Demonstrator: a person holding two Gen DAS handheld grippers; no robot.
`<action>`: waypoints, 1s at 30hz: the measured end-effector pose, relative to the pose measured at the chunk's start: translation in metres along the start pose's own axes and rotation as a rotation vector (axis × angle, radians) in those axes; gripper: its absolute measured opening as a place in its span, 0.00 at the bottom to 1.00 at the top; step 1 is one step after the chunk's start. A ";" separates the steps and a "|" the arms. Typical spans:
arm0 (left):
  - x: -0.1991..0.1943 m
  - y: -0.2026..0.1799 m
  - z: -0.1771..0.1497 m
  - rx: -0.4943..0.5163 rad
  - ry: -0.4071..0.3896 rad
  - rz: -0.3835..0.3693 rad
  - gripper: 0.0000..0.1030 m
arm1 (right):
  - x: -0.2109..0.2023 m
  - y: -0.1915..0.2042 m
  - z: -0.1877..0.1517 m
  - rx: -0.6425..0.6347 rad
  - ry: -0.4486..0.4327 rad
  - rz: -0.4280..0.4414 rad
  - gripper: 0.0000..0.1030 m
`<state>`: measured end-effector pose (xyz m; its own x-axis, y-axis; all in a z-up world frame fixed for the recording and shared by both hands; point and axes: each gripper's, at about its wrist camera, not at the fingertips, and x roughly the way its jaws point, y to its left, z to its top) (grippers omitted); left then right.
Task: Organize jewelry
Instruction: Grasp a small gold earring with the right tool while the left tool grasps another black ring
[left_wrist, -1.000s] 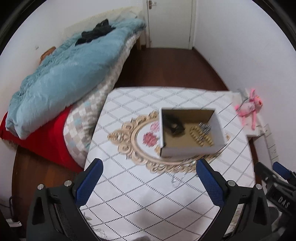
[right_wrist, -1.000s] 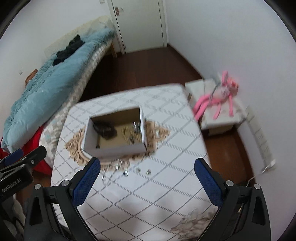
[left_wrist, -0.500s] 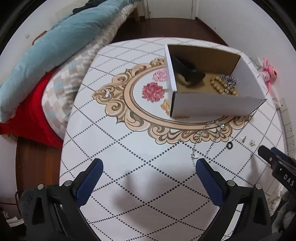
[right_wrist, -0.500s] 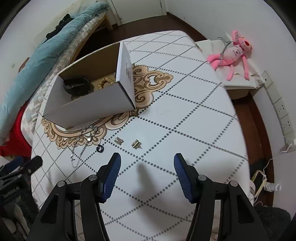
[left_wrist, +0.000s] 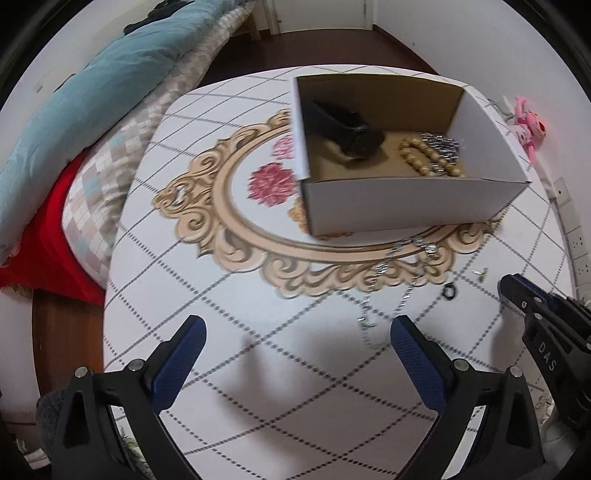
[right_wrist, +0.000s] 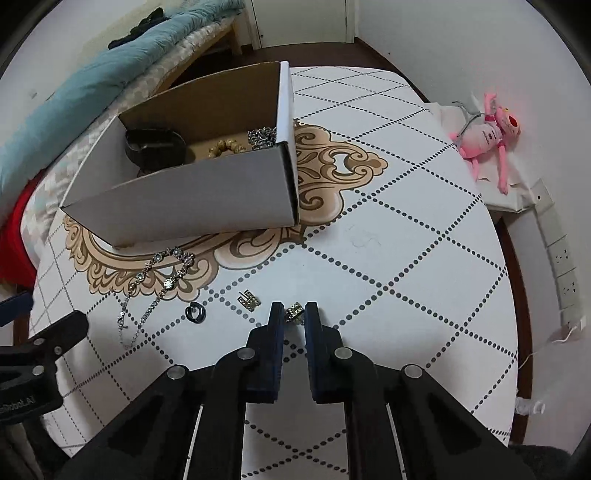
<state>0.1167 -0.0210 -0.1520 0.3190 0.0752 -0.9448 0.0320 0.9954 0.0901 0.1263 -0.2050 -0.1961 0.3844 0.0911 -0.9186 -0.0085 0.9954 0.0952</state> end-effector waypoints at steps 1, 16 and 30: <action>0.000 -0.005 0.002 0.006 -0.003 -0.010 0.99 | -0.002 -0.003 -0.001 0.008 -0.001 0.003 0.07; 0.022 -0.088 0.009 0.181 0.033 -0.088 0.35 | -0.040 -0.068 -0.019 0.160 -0.017 0.013 0.06; 0.020 -0.100 0.011 0.189 -0.002 -0.127 0.10 | -0.044 -0.073 -0.022 0.162 -0.021 0.017 0.06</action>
<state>0.1301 -0.1194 -0.1760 0.3028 -0.0505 -0.9517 0.2486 0.9682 0.0278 0.0899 -0.2812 -0.1715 0.4045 0.1056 -0.9084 0.1334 0.9759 0.1728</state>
